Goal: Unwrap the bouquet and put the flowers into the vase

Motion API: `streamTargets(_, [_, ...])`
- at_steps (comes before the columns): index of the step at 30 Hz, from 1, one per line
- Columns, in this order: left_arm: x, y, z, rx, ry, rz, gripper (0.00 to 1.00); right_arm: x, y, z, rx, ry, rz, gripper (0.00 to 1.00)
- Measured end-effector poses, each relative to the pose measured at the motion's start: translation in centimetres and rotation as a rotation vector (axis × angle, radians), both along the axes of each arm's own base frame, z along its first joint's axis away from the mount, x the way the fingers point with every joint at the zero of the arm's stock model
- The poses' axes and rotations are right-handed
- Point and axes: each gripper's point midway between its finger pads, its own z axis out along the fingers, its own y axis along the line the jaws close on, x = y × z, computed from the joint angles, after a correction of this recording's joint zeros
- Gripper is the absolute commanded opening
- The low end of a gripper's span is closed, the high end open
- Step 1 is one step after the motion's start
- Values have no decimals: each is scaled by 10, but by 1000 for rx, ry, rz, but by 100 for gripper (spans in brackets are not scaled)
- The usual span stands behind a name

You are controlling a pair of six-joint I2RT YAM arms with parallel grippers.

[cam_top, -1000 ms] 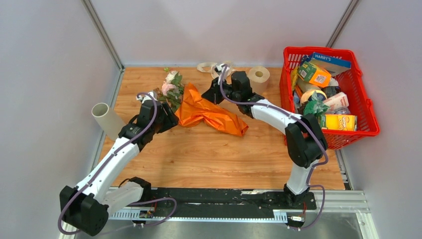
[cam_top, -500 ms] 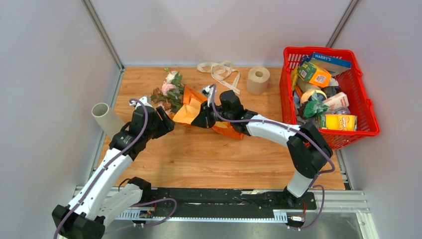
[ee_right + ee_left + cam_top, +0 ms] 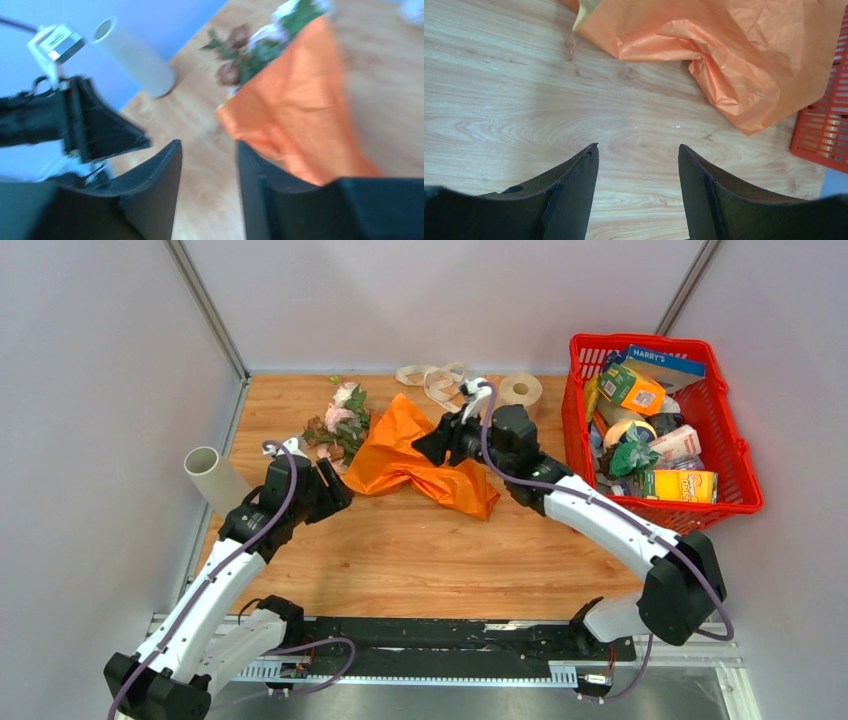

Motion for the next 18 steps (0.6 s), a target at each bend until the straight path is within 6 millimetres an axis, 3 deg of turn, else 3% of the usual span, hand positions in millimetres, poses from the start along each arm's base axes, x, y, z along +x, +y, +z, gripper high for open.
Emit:
streamTargets(3, [0,-3,0,-11,-1,-12,68,28,-34,11,-29,-83,-147,75])
streamTargets(6, [-2,-6,-3,-22,3,-27,68,52,-58,3,-103,-131,-213,84])
streamTargets(10, [-8,-8,-14,-30,20,-49,68,78,-82,-33,-216,-101,-198,85])
streamTargets(14, [-14,-8,-20,-36,29,-61,68,82,-95,-72,-293,-36,-128,82])
streamTargets(18, [-18,-8,-15,-49,3,-68,68,78,-93,-95,-340,-12,-56,76])
